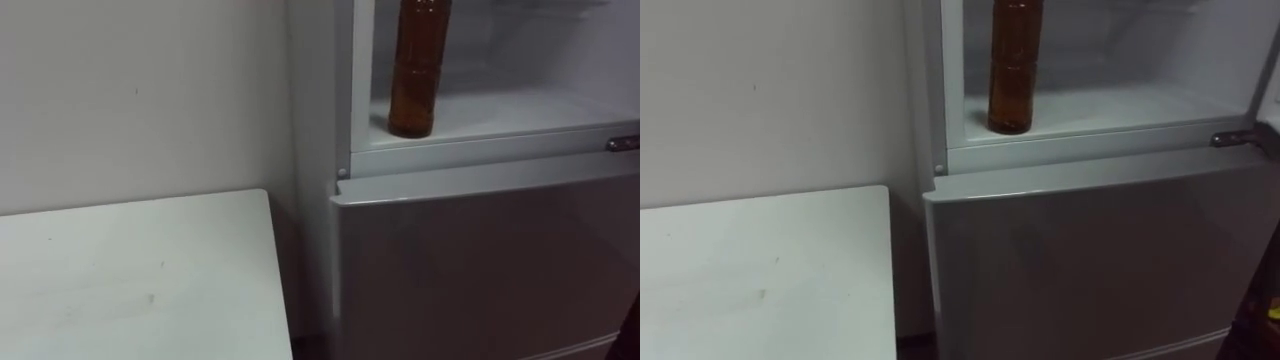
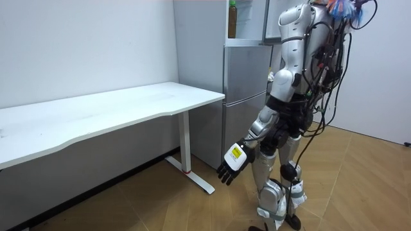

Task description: Put the bottle in the upper fridge

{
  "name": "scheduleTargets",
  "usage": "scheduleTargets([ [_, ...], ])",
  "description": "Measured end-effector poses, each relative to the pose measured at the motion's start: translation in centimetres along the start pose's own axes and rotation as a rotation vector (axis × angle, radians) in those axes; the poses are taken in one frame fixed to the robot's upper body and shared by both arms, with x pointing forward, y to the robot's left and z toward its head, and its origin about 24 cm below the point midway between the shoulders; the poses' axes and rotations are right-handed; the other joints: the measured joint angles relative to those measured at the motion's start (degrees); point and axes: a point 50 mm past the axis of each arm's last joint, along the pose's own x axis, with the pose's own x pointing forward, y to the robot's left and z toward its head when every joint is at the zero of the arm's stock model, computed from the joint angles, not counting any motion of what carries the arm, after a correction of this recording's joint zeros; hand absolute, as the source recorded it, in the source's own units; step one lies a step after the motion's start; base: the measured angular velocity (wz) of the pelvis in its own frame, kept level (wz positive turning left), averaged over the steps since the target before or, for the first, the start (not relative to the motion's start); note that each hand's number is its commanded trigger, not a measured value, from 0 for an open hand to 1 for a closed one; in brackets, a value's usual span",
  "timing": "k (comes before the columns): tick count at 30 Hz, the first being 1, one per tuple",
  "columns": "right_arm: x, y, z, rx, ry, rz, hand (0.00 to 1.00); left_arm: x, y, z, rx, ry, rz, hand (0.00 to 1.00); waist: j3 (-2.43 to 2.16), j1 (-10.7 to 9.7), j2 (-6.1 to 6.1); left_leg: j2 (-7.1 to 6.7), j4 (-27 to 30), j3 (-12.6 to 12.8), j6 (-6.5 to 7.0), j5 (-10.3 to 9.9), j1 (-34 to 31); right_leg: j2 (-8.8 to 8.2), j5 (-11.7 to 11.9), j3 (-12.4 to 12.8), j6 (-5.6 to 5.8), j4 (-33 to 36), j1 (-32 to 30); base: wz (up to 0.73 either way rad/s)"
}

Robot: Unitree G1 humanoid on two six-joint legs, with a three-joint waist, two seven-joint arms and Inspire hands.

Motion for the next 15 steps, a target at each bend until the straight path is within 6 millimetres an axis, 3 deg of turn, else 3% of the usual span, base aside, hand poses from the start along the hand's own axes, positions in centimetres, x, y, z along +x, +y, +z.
scheduleTargets([
  [5,0.0,0.8,2.3,0.073,-0.101,-0.074,0.00,0.1,0.7,0.0,-0.015,-0.001,0.022,0.00,0.19,0.1,-0.73,-0.06,0.0,-0.1,-0.01,0.0,0.0,-0.06,-0.2,-0.1,0.05,0.0,0.0,0.00],
  [9,-0.2,1.1,5.6,0.158,-0.198,-0.125,0.00,-0.1,1.3,0.2,-0.037,-0.033,0.046,0.00,0.17,-0.1,-0.91,-0.28,-0.1,-0.2,0.01,0.0,0.0,-0.18,-0.3,0.1,0.22,0.0,-0.1,0.00],
  [15,-0.4,1.3,10.0,0.150,-0.342,-0.180,0.00,-0.1,2.1,0.5,-0.044,-0.058,0.068,0.00,0.10,-0.3,-1.52,-0.40,-0.1,-0.1,0.03,0.0,-0.1,-0.32,-0.4,-0.2,0.33,0.0,0.0,0.01],
])
